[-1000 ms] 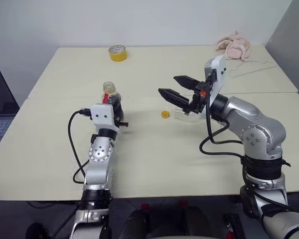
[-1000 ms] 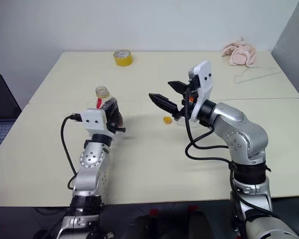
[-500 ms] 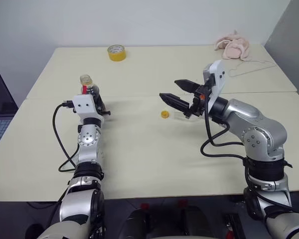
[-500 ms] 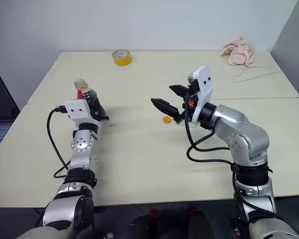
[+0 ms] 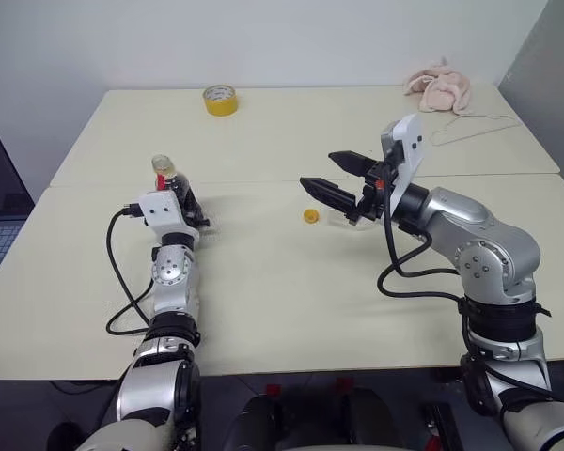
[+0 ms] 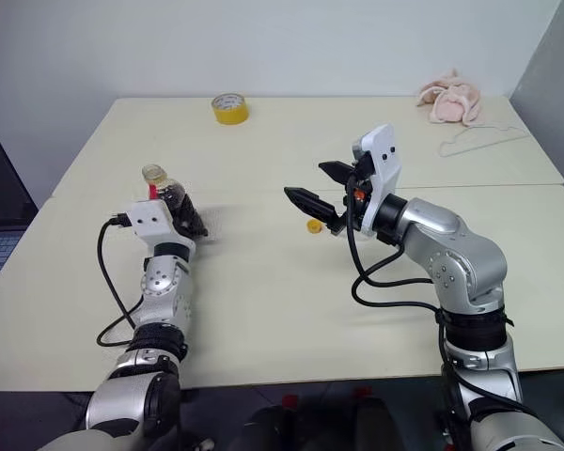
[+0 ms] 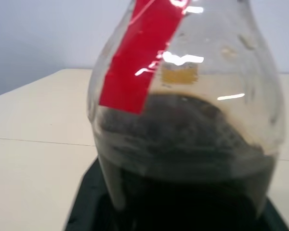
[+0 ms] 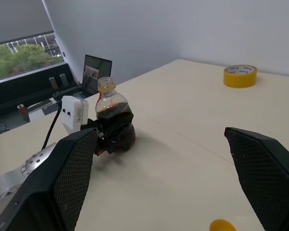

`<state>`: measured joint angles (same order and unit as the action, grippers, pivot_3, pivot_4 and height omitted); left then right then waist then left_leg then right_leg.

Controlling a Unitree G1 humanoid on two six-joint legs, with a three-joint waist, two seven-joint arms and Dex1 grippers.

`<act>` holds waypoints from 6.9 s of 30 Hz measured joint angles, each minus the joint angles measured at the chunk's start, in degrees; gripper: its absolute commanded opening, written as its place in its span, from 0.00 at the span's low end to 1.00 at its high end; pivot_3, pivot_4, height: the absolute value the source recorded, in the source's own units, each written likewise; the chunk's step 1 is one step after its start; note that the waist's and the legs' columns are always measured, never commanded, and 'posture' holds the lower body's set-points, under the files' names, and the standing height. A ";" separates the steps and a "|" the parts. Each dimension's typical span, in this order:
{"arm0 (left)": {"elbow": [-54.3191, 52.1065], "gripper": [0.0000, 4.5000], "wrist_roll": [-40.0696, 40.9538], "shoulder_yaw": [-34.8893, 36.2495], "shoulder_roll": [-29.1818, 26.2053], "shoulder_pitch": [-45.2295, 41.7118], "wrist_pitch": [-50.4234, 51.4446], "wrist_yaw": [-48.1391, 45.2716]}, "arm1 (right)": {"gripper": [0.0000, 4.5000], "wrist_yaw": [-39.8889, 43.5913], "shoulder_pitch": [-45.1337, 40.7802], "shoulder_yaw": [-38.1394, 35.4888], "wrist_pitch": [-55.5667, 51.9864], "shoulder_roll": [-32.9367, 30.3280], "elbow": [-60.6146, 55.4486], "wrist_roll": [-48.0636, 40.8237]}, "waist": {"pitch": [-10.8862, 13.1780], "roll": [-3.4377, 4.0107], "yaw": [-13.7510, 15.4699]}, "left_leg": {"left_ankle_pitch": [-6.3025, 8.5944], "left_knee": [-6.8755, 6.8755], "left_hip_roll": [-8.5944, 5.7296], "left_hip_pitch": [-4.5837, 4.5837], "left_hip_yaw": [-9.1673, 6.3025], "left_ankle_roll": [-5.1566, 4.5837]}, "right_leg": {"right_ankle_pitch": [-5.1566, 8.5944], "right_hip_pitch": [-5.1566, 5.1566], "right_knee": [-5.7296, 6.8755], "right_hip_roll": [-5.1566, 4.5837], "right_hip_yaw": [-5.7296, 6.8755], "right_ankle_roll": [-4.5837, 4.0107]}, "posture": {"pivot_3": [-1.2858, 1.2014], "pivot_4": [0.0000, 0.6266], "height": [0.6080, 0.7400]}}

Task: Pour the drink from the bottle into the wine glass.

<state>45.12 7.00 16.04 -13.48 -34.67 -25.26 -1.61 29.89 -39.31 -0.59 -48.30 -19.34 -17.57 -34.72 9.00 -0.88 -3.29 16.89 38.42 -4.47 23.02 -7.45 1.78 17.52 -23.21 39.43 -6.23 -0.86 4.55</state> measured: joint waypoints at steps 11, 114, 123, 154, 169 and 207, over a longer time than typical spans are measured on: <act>-4.62 1.00 -0.01 -0.03 0.96 3.57 1.96 0.95 | 1.00 0.05 -0.01 0.72 0.57 -0.09 0.07 0.22 | 0.00 0.00 0.07 | 0.00 0.31 -0.01 0.00 -0.01 0.00 | 0.00 0.01 0.05 0.00 0.00 0.00 | 0.52 0.24 1.00; -60.39 1.00 1.74 -25.34 -2.89 29.71 40.81 -24.01 | 0.80 42.28 -15.19 23.29 35.76 -23.00 37.67 48.88 | 0.01 0.02 1.48 | 0.01 0.08 0.04 -0.04 0.13 -0.02 | 0.00 0.27 -0.42 0.03 -0.03 0.00 | 0.52 0.24 1.00; -60.07 1.00 1.25 -25.43 -2.07 30.12 40.78 -23.91 | 0.80 49.18 -21.57 25.19 33.57 -24.05 40.58 52.11 | 0.01 0.02 1.26 | 0.01 0.02 0.06 -0.04 0.18 -0.01 | 0.00 0.20 -0.40 0.03 -0.08 -0.01 | 0.52 0.24 1.00; -60.01 1.00 -0.63 -25.68 -0.26 29.92 40.77 -22.71 | 0.31 51.78 -22.59 34.16 15.30 -19.91 42.59 55.05 | 0.01 0.02 1.50 | 0.01 0.09 0.03 0.03 0.16 -0.01 | 0.00 0.12 -0.38 -0.01 -0.06 -0.01 | 0.52 0.24 1.00; -60.01 1.00 -0.67 -25.32 -1.04 30.90 39.75 -22.75 | 0.04 46.41 -17.08 26.76 28.07 -18.29 35.21 50.16 | 0.01 0.02 1.49 | 0.01 0.08 0.04 0.03 0.17 -0.01 | -0.01 0.10 -0.38 0.00 -0.07 -0.01 | 0.52 0.24 1.00; -70.33 1.00 13.15 -14.34 -9.76 35.61 53.57 -28.91 | 0.04 1.34 11.13 7.71 73.07 20.39 48.10 33.26 | -0.02 0.06 -0.23 | -0.01 -0.23 0.13 -0.19 0.08 0.04 | -0.01 0.12 -0.31 0.12 -0.07 -0.02 | 0.52 0.24 1.00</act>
<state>-25.20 20.14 1.70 -23.24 0.95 28.32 -30.52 31.23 -28.18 7.12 24.77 1.06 30.53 -1.46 8.99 -0.82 -3.52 16.87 38.19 -4.34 22.83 -7.37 1.82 17.51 -23.09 39.12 -6.11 -0.93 4.53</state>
